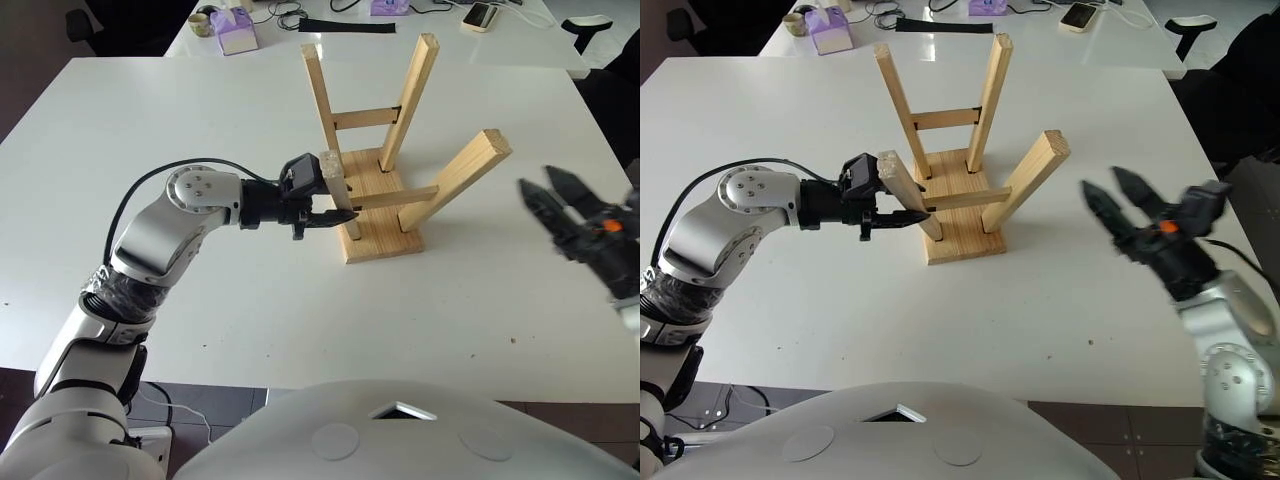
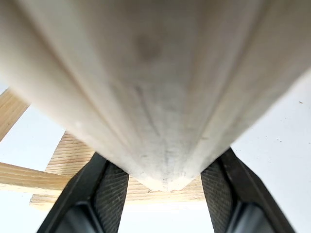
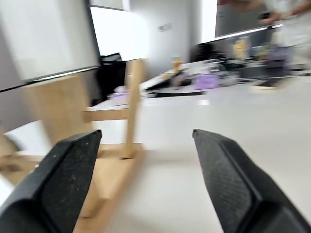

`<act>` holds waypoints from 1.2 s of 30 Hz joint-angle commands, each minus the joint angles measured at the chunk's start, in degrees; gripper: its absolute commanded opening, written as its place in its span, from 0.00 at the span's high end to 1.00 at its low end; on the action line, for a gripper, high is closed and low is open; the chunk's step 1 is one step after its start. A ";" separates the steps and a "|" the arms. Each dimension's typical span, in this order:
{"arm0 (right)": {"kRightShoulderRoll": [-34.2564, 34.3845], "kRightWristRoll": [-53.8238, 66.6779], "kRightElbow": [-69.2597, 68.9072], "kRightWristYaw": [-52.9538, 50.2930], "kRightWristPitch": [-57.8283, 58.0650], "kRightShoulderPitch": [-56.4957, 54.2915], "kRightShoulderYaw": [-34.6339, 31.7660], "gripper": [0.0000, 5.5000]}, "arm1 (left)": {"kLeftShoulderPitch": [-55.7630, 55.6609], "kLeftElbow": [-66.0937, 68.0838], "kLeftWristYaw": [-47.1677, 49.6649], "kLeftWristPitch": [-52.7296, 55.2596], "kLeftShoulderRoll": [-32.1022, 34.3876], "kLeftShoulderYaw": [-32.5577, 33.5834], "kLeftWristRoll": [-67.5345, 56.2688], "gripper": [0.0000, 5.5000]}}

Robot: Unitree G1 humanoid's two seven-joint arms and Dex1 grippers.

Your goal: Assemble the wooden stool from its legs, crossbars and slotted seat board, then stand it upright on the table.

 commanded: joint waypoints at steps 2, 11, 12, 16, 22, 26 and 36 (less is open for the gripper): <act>0.58 -18.11 12.17 -14.98 -8.25 -12.83 2.39 0.37 | 2.65 4.21 -2.07 5.01 2.63 -5.46 6.22 0.63; 21.56 -29.87 -20.97 -24.39 8.22 -29.30 50.22 0.37 | 1.00 3.96 -3.41 5.32 2.12 -7.51 6.41 0.63; 23.41 -30.20 -23.21 -24.85 10.71 -30.84 53.88 0.37 | 0.58 3.94 -3.74 5.27 1.92 -8.12 6.59 0.63; 26.29 -33.15 -23.11 -26.61 15.89 -33.43 56.60 0.37 | -0.79 2.40 -4.15 6.23 0.25 -10.08 6.35 0.63; 17.35 -37.57 -21.29 -27.42 18.00 -26.64 38.38 0.37 | 0.26 2.69 -3.39 6.02 0.79 -8.87 6.05 0.63; 10.96 -40.59 -18.41 -27.76 18.21 -22.97 24.93 0.37 | 2.37 2.15 -2.24 6.30 1.82 -7.23 5.72 0.63; 30.21 -38.33 -25.84 -28.65 27.28 -30.80 52.70 0.37 | 1.84 -3.04 0.79 9.68 -1.99 -9.31 3.65 0.63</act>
